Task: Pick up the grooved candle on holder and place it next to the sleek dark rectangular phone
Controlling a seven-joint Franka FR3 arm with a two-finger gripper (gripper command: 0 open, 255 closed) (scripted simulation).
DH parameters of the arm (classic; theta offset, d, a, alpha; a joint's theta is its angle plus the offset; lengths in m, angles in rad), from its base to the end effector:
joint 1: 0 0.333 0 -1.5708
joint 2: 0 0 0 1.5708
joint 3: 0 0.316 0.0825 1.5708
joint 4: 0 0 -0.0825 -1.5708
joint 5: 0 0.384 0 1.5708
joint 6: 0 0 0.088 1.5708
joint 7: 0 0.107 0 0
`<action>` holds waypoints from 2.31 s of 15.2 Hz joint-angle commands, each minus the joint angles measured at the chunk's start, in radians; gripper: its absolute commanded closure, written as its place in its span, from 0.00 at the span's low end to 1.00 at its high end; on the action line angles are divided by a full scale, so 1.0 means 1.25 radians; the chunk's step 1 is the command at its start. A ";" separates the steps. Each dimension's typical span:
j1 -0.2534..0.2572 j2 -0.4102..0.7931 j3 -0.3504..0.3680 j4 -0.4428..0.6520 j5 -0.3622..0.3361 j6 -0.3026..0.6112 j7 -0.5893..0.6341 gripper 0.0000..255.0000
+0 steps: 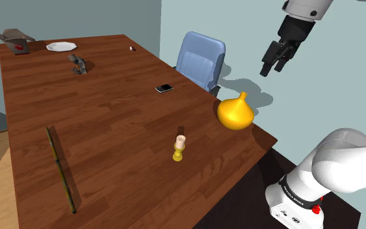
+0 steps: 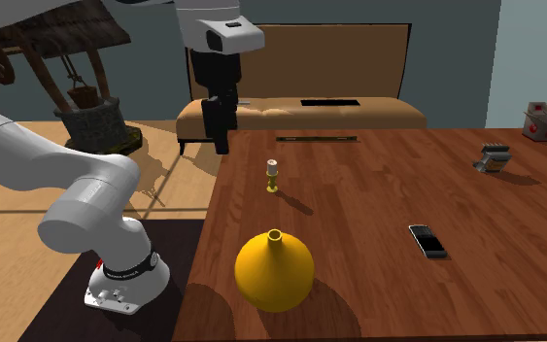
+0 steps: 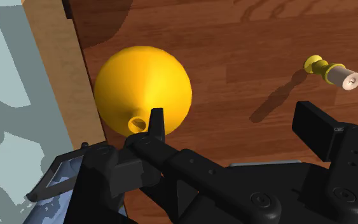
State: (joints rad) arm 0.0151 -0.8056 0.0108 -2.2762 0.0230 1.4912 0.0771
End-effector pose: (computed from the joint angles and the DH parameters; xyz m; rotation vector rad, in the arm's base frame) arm 0.2931 0.0115 0.6267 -3.1242 0.0818 -0.0309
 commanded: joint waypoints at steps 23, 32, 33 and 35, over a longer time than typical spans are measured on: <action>0.039 0.291 0.384 -0.117 0.154 0.407 0.438 0.00; 0.016 0.505 0.502 -0.061 0.079 0.549 0.613 0.00; 0.015 0.511 0.504 -0.067 0.076 0.561 0.615 0.00; 0.014 0.525 0.508 -0.079 0.068 0.584 0.622 0.00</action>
State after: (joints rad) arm 0.0336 -0.1596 0.6431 -2.3689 0.1138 2.2062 0.8496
